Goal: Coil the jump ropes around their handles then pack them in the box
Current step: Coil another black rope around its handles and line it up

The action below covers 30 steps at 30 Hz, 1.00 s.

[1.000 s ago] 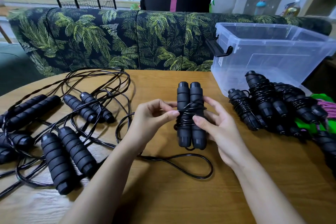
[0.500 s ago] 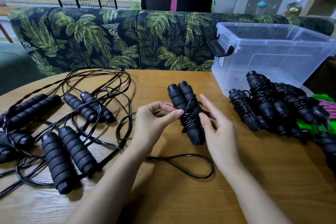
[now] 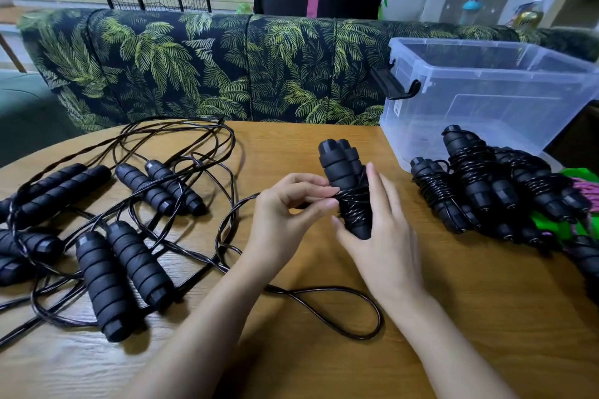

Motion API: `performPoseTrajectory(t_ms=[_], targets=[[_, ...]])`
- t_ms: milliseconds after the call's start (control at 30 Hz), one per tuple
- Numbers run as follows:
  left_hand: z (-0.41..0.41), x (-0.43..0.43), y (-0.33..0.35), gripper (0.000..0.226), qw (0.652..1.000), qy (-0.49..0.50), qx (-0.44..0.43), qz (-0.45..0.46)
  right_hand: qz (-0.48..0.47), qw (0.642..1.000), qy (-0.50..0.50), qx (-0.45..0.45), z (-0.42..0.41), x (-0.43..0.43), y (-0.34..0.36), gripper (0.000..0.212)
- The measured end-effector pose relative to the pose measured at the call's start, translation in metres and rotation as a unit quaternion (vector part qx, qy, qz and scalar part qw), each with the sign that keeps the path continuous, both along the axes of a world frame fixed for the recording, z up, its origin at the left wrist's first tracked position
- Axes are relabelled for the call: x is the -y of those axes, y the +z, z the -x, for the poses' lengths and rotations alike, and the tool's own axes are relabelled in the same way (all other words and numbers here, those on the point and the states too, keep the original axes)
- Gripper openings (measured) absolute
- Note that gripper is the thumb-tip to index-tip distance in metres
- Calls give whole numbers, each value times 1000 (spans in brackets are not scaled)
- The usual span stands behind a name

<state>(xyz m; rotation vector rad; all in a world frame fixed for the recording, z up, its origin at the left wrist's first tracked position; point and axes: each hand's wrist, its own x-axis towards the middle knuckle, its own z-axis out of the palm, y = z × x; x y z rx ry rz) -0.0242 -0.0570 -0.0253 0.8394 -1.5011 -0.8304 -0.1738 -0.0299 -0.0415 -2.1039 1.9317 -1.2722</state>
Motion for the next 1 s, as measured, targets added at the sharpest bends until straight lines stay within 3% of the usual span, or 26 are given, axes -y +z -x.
performPoseTrajectory(t_ms=[200,333,500,700,1000], targets=[[-2,2,-2,22,1000,-10,11,2,5,994,76,83,1,-3,3,74],[-5,1,0,14,997,-8,-46,-63,1,977,120,175,8,1,2,65],[-8,1,7,44,988,-27,-67,-138,-13,956,184,230,6,-1,7,61],[-13,2,7,60,976,-90,-51,-189,-32,929,226,291,0,-5,12,56],[-17,4,9,50,956,-172,-66,-228,-58,895,267,354,-4,-7,9,52]])
